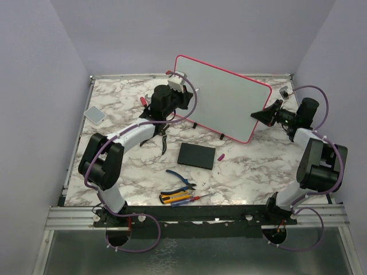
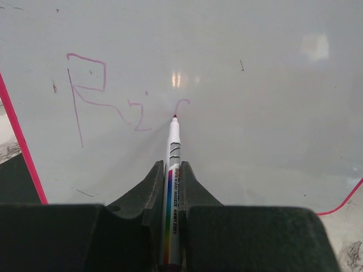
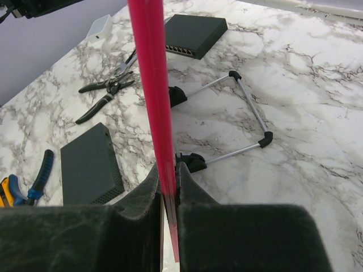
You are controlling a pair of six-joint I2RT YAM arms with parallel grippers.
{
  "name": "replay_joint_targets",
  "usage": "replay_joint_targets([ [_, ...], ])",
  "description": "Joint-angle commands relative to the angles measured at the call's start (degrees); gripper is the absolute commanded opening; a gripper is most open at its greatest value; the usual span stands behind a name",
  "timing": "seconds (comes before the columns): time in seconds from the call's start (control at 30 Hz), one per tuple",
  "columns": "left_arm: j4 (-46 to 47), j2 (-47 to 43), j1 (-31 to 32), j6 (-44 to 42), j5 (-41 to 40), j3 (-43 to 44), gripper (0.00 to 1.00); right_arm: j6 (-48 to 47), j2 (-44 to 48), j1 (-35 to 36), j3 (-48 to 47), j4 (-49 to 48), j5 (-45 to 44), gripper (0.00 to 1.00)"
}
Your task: Write a sentence on the whiteboard
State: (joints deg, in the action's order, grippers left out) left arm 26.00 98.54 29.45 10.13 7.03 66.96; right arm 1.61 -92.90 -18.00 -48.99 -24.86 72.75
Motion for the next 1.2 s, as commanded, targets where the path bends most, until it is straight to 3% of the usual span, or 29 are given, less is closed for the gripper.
replay_joint_targets([
  [0.0, 0.98, 0.46, 0.77, 0.15, 1.81, -0.14, 0.00, -1.78, -1.66, 0.14, 1.27, 2.08, -5.04, 0.01],
  [0.37, 0.98, 0.11, 1.17, -0.42, 3.53, -1.32, 0.00, -1.78, -1.75, 0.15, 1.28, 2.12, -5.00, 0.01],
  [1.17, -0.69, -2.21, -1.94, 0.45, -2.03, -2.25, 0.00, -1.78, -1.58, 0.19, 1.28, 2.19, -5.05, 0.01],
])
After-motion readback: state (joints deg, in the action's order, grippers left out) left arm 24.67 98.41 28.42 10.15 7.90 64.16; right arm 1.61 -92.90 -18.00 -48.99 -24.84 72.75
